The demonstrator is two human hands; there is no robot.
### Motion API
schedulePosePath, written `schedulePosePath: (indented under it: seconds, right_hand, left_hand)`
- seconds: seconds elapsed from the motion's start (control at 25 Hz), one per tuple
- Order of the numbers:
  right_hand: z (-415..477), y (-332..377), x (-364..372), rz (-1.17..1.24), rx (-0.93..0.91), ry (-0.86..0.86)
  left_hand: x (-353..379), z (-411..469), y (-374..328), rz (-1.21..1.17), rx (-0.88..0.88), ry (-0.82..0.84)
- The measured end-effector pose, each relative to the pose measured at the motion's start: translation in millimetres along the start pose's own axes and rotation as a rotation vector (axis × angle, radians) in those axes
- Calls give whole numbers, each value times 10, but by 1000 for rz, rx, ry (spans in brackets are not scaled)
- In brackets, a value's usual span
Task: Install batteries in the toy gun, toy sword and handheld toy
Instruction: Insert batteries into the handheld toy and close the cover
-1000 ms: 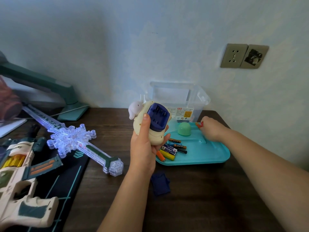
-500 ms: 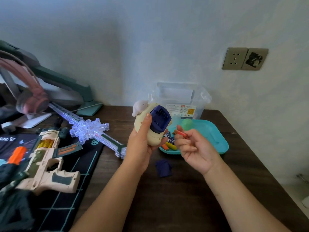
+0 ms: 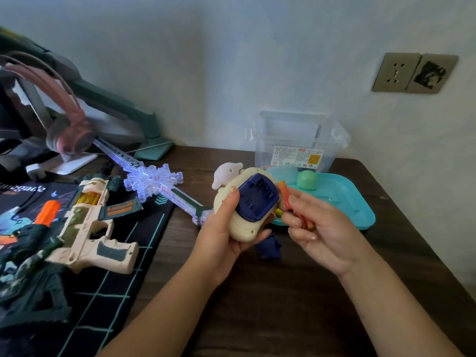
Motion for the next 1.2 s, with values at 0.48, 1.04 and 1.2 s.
schedulePosePath:
  seconds: [0.48,1.04,1.2]
  right_hand:
    - [-100,-23,97,-573,-98,-250]
    - [-69,-101,89,-1298,-509,-248]
    - [-65,-116,95,-1219,-491,-284]
  left_hand:
    - [2,-32,104,28,-30,14]
    - [-21,-45,103,50,-53,13]
    - [-30,-37,98,73,-38,15]
Point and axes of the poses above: each hand's wrist, its own z-axis towards the middle knuckle, its own x-axis out of the palm, y = z × x, the point moved 1 cm from there along z, towards the middle knuckle, and after that the axes turned 1 degree about -y, right-handed, at the moved point
